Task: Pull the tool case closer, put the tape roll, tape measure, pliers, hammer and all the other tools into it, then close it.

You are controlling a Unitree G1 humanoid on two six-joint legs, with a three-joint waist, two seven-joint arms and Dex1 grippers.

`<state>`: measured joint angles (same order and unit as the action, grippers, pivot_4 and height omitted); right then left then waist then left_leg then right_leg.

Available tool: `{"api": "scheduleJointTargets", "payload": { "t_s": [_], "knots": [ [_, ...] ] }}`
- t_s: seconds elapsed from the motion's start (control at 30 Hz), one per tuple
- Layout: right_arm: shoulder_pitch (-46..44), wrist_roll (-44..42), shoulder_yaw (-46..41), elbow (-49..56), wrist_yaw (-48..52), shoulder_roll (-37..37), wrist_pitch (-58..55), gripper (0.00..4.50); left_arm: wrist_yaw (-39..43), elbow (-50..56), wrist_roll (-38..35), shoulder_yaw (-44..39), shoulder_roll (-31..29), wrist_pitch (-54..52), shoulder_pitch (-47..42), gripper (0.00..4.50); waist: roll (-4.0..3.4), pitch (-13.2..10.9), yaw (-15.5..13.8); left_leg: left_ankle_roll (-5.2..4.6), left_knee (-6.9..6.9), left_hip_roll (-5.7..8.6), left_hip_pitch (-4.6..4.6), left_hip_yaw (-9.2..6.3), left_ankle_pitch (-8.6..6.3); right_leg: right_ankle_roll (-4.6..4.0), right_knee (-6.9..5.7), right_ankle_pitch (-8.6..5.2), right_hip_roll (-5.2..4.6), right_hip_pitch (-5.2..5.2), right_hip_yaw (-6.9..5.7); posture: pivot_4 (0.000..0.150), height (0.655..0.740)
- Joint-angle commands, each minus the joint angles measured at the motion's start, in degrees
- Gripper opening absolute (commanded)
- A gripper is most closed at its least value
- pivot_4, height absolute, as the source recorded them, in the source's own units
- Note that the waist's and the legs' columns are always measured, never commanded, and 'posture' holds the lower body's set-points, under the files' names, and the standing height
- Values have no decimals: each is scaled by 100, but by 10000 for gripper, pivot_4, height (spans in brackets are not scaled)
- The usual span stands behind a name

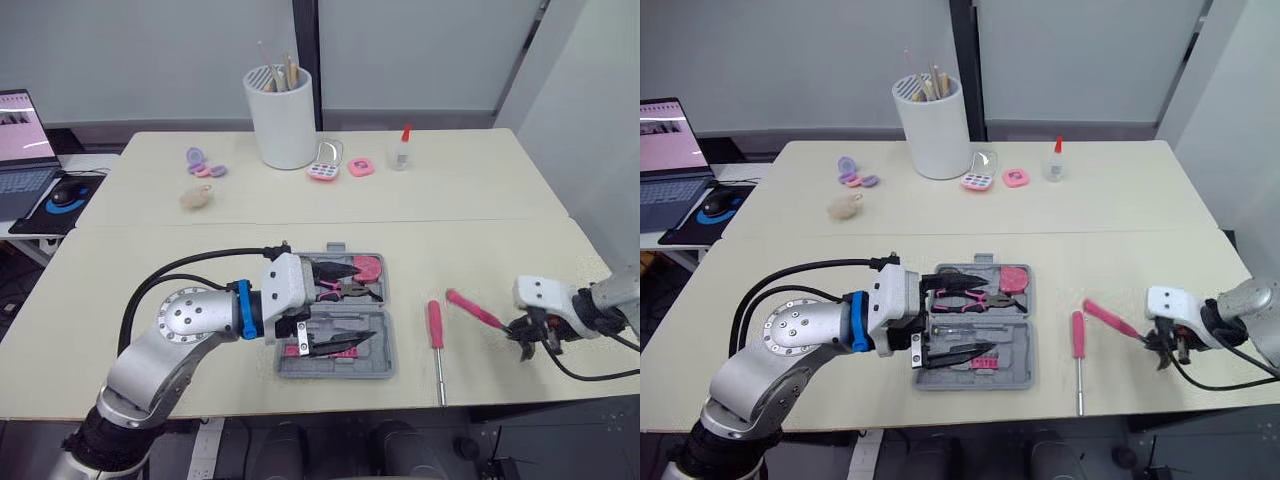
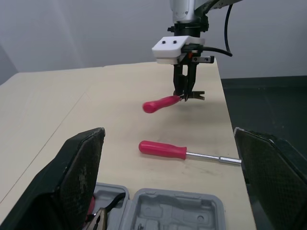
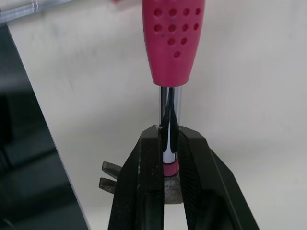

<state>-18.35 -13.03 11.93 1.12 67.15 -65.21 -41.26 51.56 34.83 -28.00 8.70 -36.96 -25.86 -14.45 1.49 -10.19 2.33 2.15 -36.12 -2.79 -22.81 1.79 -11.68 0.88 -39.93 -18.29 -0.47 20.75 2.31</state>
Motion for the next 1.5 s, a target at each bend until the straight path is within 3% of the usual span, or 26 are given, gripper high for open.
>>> {"api": "scheduleJointTargets", "payload": {
  "t_s": [0.03, 0.13, 0.3, 0.6, 0.87, 0.93, 1.17, 1.37, 1.5],
  "knots": [
    [11, -483, -910, 967, -1011, 470, -2549, 1819, 30, -3, -32, 1, 59, 89, -67, 45000, 5, -1, -16, 0, 1, 1, -3, -3, 0, 1, 1, -1, 1, 1, -3, 1500, 7400],
    [-86, -385, -1447, 1330, -1939, 1191, -4073, 1819, 42, -22, -9, 27, 97, 94, -83, 45000, 10, -1, -56, 1, 1, 8, -16, 0, 0, 5, 5, -3, 14, 13, 1, 1500, 7400],
    [-55, -157, -1939, 1761, -3108, 2193, -5063, 1819, 51, -56, -6, 13, 139, 89, -86, 45000, 12, 1, -69, 1, -6, 16, -82, 3, 0, 16, 5, 1, 19, 78, 5, 1500, 7400],
    [-40, 78, -2101, 1683, -4471, 3408, -5124, 1819, 55, -106, -36, 29, 144, -20, -192, 45000, 14, 3, -56, 0, -5, 14, -107, 2, 0, 16, 4, 1, 31, 105, 7, 1500, 7400],
    [128, 217, -2184, 1392, -4955, 3726, -4597, 1819, 47, 28, -76, -14, 75, -138, -192, 45000, 31, 13, -55, 0, -4, 14, -107, 2, 0, 16, 5, 1, 32, 104, 7, 1500, 7400],
    [183, 95, -2171, 1547, -4856, 3677, -4544, 8882, 58, 65, -94, -39, 48, -167, -181, 45000, 33, 14, -56, 0, -5, 13, -106, 2, 0, 17, 5, 2, 32, 103, 7, 1500, 7400],
    [612, -507, -2126, 2562, -4112, 2834, -4264, 24778, 122, 71, -151, -121, -23, -147, -150, 45000, 33, 13, -57, -1, -2, 13, -108, 2, -1, 19, 9, 2, 33, 105, 7, 1500, 7400],
    [1806, -647, -2335, 2994, -3267, 2015, -2505, 41676, 210, -123, -55, 0, 68, 39, -210, 45000, 35, 12, -65, -1, 0, 14, -108, -1, -1, 44, 17, -12, 38, 102, 4, 1500, 7400],
    [2156, -811, -2829, 3160, -3388, 2243, -2569, 41676, 232, -160, -35, 76, 133, 93, -230, 45000, 35, 12, -40, -1, -2, 11, -107, 4, -1, 47, 17, -11, 37, 102, 9, 1500, 7400]
  ]
}}
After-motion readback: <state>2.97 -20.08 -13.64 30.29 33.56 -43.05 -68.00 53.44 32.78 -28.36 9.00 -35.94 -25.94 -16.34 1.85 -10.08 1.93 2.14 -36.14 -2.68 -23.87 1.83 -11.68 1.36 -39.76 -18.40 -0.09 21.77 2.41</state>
